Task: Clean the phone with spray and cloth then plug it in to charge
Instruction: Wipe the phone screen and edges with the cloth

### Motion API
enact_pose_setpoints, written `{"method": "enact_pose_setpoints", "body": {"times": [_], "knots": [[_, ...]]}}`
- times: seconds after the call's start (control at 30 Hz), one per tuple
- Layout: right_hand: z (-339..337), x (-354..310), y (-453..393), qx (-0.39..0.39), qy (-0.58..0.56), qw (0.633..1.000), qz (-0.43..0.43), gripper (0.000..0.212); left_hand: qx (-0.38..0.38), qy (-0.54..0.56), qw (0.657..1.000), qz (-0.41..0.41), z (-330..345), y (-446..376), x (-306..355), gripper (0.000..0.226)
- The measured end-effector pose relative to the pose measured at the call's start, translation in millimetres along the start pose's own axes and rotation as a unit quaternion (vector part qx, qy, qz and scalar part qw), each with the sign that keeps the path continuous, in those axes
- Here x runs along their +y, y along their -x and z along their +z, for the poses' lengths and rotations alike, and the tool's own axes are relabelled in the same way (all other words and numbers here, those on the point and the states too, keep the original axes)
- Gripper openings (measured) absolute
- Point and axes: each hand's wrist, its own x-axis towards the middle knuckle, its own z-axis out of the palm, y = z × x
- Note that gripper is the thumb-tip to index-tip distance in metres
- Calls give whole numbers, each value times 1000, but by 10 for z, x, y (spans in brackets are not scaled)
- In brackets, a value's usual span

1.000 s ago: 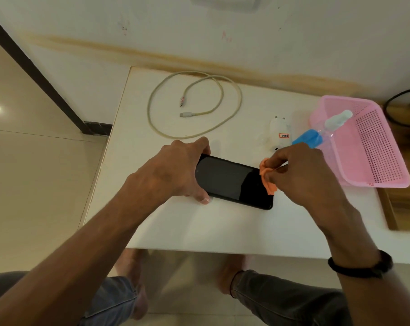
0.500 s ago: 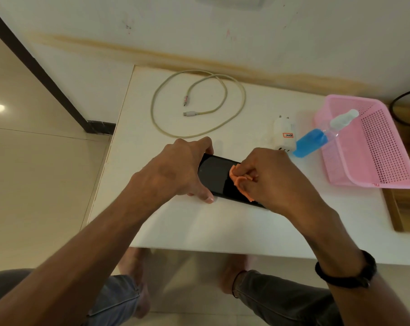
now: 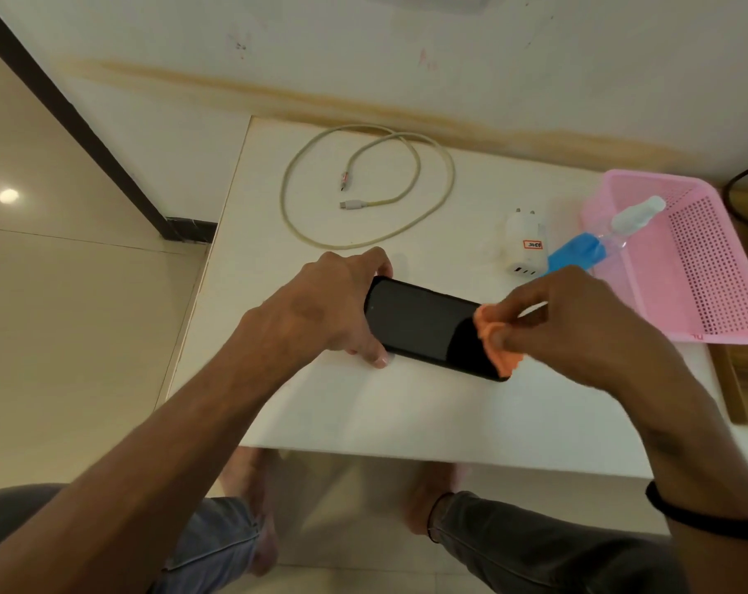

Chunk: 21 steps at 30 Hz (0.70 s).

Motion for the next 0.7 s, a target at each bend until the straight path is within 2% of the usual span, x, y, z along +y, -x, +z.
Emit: {"method": "enact_pose_setpoints", "body": {"times": [0.07,0.23,0.53,0.7], "knots": [[20,82,-61,56,29,997,44,15,-16,-5,1000,-5,-20,-12,-13,97],[127,68,-134,57,41,994,79,20,-25,11,999,-22,-28,3,-29,99],[213,-228,-212,47,46,996,57,15,-9,43,999,-14,7,56,-62,94],[361,-531,-291,48,49,998,5,14,-8,52,998,-19,17,70,-61,91]]}}
